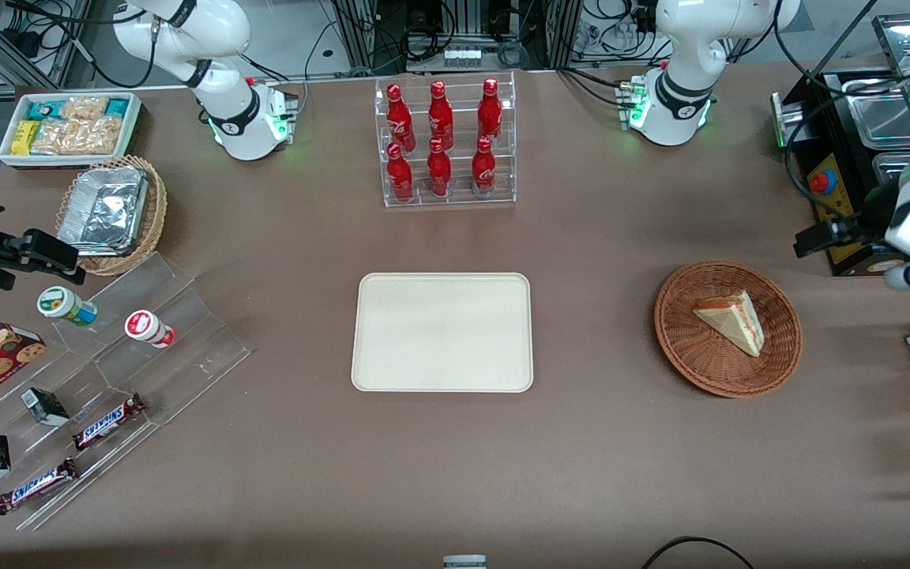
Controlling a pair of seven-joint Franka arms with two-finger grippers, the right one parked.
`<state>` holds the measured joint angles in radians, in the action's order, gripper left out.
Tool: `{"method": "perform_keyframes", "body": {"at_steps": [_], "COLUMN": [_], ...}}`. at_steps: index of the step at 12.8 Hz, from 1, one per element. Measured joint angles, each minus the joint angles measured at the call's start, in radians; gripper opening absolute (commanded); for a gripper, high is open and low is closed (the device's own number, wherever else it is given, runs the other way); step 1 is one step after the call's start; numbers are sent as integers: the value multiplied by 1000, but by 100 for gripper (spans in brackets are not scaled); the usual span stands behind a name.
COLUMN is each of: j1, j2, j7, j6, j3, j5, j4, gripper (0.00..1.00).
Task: Place sandwich from basket to tray
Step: 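Lower the open left gripper onto the sandwich in the basket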
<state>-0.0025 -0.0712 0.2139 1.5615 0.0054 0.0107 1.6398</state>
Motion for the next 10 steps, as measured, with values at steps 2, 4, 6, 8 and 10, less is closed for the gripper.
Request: {"method": "perform_keyframes", "body": {"at_steps": [2,4,6,8,10], "j1": [0,0,0,0,0], "j2": [-26,-36,-60,-93,-111], "j7": [80,152,271,336,422], "j6": [100,237,321,434,574], "j3": [3,10,27,37,39], "j5": [3,5,5,6,6], "j4": [68,176,257,329,411], "gripper": [100,100,100,100,100]}}
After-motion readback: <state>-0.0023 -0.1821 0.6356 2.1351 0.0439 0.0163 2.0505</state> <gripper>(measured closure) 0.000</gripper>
